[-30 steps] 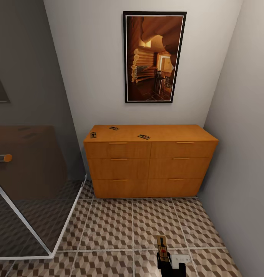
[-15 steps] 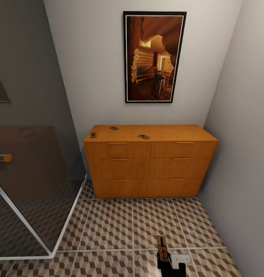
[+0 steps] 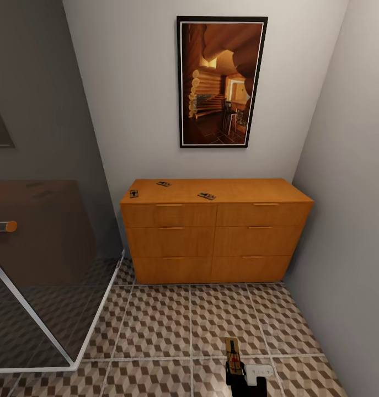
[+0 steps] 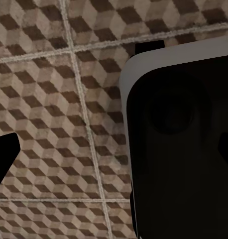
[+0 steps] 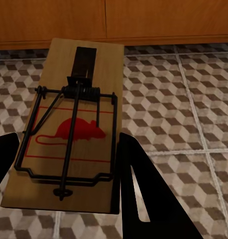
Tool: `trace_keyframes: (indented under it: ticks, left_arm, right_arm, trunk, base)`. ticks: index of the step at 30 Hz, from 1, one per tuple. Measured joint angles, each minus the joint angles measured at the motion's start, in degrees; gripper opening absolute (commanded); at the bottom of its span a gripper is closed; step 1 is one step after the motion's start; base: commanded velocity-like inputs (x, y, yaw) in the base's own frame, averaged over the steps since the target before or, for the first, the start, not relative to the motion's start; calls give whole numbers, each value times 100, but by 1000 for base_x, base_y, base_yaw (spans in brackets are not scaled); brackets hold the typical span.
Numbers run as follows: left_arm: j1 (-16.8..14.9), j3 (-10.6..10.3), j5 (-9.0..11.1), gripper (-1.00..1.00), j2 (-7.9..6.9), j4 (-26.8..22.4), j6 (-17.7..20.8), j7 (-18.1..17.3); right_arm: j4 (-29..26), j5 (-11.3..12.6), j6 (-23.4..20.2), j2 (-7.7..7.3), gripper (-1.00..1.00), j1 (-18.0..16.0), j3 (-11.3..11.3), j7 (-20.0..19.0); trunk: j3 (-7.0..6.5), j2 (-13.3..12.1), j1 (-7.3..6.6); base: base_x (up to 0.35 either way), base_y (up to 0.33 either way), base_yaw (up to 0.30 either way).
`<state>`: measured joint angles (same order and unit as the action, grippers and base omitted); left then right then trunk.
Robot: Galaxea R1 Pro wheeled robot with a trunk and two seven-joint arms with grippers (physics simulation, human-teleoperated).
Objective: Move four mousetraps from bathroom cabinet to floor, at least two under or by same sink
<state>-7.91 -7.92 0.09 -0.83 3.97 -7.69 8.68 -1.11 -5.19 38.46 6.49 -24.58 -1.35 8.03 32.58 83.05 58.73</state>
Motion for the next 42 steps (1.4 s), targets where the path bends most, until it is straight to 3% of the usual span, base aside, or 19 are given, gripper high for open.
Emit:
trace_keyframes:
  ticks: [42]
  left_arm:
    - [0,0,0,100,1,0,0,0]
  right_arm:
    - [0,0,0,0,-100,1,0,0]
  trunk:
    - [0,0,0]
  base:
    - [0,0,0]
